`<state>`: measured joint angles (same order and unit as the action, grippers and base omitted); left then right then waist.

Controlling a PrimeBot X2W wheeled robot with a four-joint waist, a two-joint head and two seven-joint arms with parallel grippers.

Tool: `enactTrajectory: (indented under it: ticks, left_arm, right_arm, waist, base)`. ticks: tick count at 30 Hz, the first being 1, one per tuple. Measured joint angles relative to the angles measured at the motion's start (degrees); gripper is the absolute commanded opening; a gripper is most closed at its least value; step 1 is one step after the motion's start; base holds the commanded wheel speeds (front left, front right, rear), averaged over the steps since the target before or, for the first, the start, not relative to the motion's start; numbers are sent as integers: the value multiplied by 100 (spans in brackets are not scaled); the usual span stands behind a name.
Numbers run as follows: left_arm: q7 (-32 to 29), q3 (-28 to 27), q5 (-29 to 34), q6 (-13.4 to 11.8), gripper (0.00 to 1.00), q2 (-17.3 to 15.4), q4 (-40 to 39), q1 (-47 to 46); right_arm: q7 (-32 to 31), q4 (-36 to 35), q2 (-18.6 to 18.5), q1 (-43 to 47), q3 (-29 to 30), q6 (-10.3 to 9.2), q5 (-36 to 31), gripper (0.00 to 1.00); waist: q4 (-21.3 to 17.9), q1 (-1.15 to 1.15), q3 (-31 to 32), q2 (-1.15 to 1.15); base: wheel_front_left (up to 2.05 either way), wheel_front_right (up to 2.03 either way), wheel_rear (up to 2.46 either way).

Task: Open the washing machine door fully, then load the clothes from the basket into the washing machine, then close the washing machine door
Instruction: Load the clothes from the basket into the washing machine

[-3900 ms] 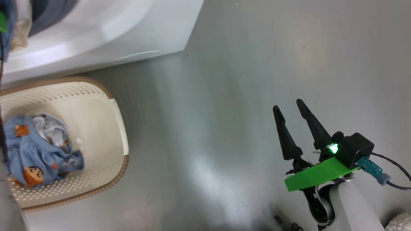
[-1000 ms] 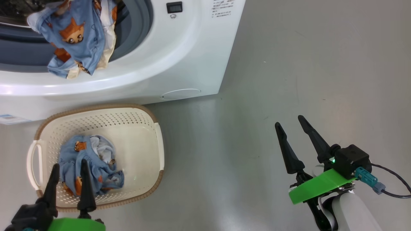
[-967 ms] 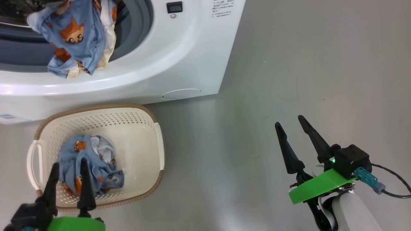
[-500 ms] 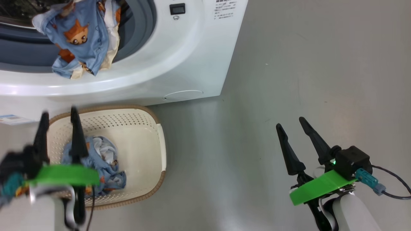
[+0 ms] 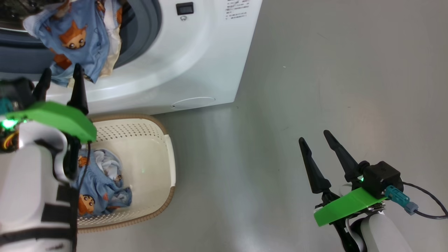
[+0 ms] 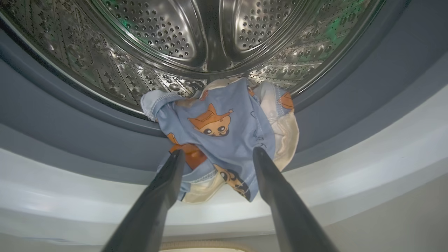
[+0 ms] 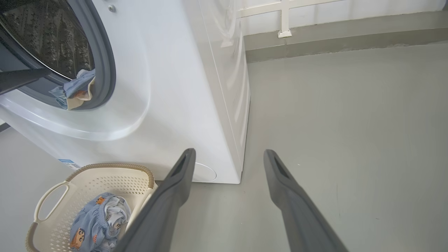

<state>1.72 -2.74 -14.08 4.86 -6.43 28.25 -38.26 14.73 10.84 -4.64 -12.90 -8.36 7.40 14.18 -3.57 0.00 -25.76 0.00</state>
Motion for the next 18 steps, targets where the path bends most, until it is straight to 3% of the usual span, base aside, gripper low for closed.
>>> enactTrajectory:
  ticks: [9, 18]
  left_arm:
    - [-834, 75, -86, -8, 100, -131, 1207, -1067]
    - [-1328, 100, -142, -110, 100, -140, 1981, -1524]
  right_arm:
    - [0, -3, 16, -4, -7, 0, 0, 100]
    - [0, 1, 55, -9, -23, 0, 1, 100]
  waist:
    - [-93, 0, -141, 0]
    - [-193, 0, -285, 0]
  base:
    - [0, 0, 0]
    - [0, 0, 0]
